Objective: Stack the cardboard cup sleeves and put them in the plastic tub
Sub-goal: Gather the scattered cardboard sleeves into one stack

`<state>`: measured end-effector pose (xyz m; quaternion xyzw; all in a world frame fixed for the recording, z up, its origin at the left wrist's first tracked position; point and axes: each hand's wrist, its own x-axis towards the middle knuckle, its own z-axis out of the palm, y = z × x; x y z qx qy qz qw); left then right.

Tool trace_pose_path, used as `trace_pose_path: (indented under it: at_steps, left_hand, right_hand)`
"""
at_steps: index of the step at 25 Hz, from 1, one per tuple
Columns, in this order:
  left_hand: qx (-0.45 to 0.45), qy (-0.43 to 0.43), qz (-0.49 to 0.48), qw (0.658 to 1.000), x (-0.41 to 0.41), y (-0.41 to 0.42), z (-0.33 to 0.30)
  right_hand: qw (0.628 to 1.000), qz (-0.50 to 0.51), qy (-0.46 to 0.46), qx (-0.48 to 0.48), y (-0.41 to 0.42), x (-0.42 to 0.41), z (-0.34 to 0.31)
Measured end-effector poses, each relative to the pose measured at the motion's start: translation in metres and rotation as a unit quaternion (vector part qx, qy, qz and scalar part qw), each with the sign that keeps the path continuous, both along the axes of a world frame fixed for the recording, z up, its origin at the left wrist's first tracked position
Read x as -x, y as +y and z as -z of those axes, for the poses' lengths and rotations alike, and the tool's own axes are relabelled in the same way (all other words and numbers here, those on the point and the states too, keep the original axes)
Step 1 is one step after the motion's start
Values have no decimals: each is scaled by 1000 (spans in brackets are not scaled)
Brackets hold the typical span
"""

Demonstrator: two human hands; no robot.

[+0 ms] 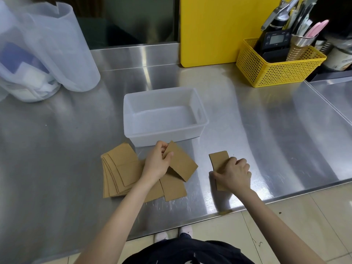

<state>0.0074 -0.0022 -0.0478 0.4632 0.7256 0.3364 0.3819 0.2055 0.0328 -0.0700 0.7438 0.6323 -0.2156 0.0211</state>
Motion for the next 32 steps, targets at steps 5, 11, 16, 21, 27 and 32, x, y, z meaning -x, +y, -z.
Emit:
trace_pose_path:
  at_steps: [5,11,16,21,27,32]
  left_hand:
    - [18,11,-10,1000,3,-7,4]
    - [20,-23,-26,999,6,-13,3]
    - [17,-77,-45,996,7,-18,2]
    - [10,-163,-50,985,6,-23,-8]
    - [3,-217,-57,975,8,-29,-17]
    - [-4,-228,-37,973,12,-34,-19]
  right_hand:
    - [999,19,28,6,2,4,3]
    - [991,-25,127,-19,-2,11,-8]
    - [953,-177,240,-56,-13,30,-31]
    - [934,-264,236,-54,-15,48,-39]
    - [920,-317,228,-30,-15,58,-38]
    - [916,-337,213,-40,-16,62,-40]
